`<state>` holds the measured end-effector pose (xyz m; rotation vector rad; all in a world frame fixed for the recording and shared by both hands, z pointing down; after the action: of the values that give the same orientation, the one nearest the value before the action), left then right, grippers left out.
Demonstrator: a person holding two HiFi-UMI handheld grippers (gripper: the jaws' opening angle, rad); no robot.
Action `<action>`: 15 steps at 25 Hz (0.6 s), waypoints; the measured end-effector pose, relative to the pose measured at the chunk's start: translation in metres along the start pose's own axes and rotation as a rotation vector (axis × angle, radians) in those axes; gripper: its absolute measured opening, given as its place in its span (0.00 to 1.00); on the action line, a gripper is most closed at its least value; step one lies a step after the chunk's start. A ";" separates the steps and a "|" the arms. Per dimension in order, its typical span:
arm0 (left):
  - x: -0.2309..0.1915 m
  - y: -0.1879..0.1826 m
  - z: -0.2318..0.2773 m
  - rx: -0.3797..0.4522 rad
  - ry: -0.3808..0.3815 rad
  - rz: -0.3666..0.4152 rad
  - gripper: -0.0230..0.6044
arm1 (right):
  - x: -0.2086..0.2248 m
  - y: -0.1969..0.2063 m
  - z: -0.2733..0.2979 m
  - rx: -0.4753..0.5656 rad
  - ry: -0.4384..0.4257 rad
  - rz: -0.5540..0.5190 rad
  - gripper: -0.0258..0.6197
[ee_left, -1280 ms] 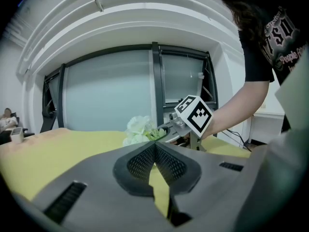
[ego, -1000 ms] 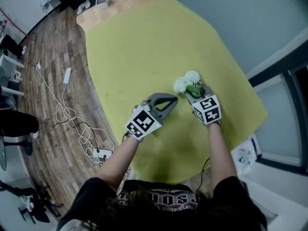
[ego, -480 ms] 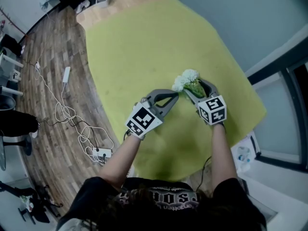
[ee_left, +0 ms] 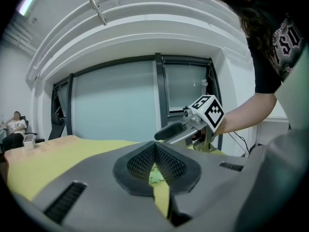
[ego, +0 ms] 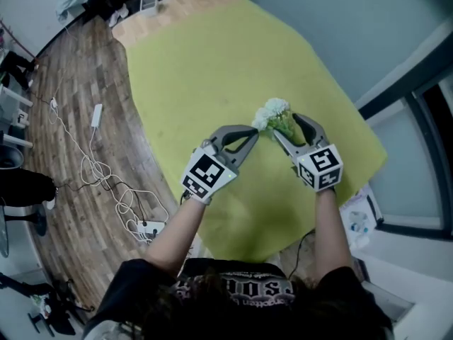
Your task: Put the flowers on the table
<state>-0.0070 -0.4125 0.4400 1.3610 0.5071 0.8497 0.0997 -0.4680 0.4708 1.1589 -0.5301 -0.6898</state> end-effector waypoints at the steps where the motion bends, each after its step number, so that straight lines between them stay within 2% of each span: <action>1: 0.000 -0.004 -0.005 0.004 -0.005 0.003 0.03 | -0.005 -0.005 -0.006 0.014 -0.001 0.001 0.49; 4: 0.003 -0.016 -0.022 0.025 -0.020 0.005 0.03 | -0.021 -0.019 -0.025 0.048 0.014 -0.003 0.47; 8: 0.010 -0.032 -0.046 0.054 -0.024 0.015 0.03 | -0.042 -0.037 -0.050 0.092 0.060 -0.020 0.39; 13: 0.021 -0.045 -0.074 0.084 -0.022 0.019 0.03 | -0.065 -0.054 -0.078 0.164 0.144 -0.025 0.21; 15: 0.024 -0.050 -0.084 0.096 -0.021 0.020 0.03 | -0.075 -0.058 -0.089 0.183 0.175 -0.018 0.16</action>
<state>-0.0437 -0.3402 0.3804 1.4632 0.5250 0.8354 0.0982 -0.3705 0.3855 1.3829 -0.4423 -0.5569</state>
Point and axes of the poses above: the fingertips, and each gripper's own axes: z forward along the fingers, x to its right, y out of its underside, the point moved 3 cm from there along -z, backward along the fingers, and after that the axes turned 5 degrees about z, right-handed, at the moved point
